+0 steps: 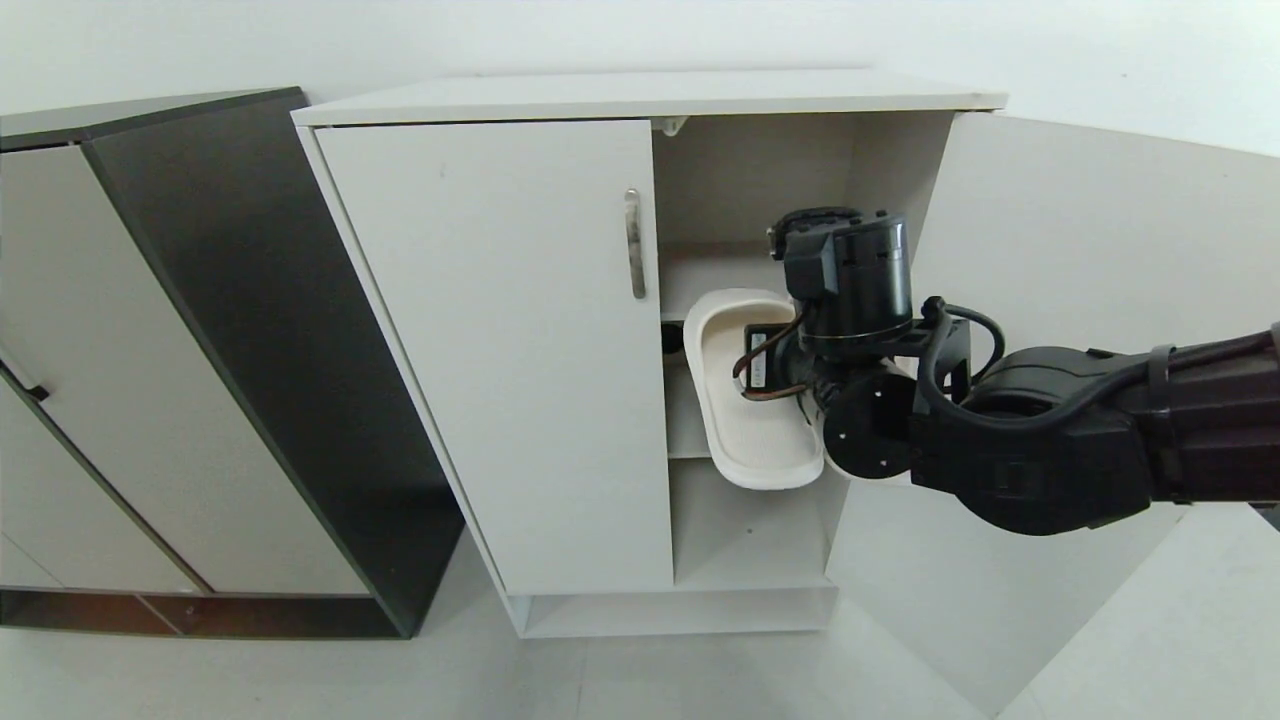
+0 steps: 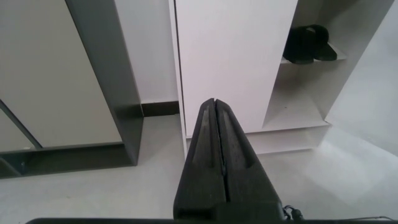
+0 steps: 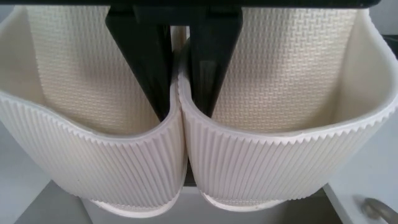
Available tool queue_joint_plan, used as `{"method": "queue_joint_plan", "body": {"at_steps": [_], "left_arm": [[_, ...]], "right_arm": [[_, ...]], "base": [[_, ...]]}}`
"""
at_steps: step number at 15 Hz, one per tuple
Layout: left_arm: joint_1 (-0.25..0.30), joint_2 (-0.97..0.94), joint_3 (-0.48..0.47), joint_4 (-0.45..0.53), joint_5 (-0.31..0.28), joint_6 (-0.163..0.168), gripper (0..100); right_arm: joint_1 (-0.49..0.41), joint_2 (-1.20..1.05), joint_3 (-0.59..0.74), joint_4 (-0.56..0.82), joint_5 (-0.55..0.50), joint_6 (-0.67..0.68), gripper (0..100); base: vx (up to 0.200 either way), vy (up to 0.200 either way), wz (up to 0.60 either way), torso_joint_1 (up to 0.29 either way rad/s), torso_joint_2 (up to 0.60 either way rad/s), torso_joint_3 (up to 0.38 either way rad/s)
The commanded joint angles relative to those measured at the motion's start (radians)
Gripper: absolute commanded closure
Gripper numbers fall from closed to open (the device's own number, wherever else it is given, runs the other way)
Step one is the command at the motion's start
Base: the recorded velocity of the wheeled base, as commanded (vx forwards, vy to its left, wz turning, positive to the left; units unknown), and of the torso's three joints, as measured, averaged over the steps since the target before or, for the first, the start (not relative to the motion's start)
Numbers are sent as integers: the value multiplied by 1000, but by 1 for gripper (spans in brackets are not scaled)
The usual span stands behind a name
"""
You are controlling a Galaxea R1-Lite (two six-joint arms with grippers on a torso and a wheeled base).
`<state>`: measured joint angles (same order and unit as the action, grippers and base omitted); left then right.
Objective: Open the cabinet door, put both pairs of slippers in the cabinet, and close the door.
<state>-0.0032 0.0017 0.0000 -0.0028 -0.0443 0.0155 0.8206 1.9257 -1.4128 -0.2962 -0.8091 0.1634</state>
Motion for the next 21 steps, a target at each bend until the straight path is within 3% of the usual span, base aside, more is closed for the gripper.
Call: {"method": "queue_joint_plan", "body": {"at_steps": [1, 7, 19, 21], "left_arm": [[0, 0, 0, 0, 0, 0, 100], [0, 0, 0, 0, 0, 1, 100], [0, 0, 0, 0, 0, 0, 100], [0, 0, 0, 0, 0, 0, 100]], "right_arm": [[-9, -4, 29, -3, 1, 4, 100], [-17, -5, 29, -6, 4, 4, 100], [-26, 15, 29, -20, 15, 2, 100], [-32, 24, 29, -40, 28, -2, 100]], "base": [[0, 0, 0, 0, 0, 0], [0, 0, 0, 0, 0, 0], [200, 0, 0, 1, 3, 3], [0, 0, 0, 0, 0, 0]]}}
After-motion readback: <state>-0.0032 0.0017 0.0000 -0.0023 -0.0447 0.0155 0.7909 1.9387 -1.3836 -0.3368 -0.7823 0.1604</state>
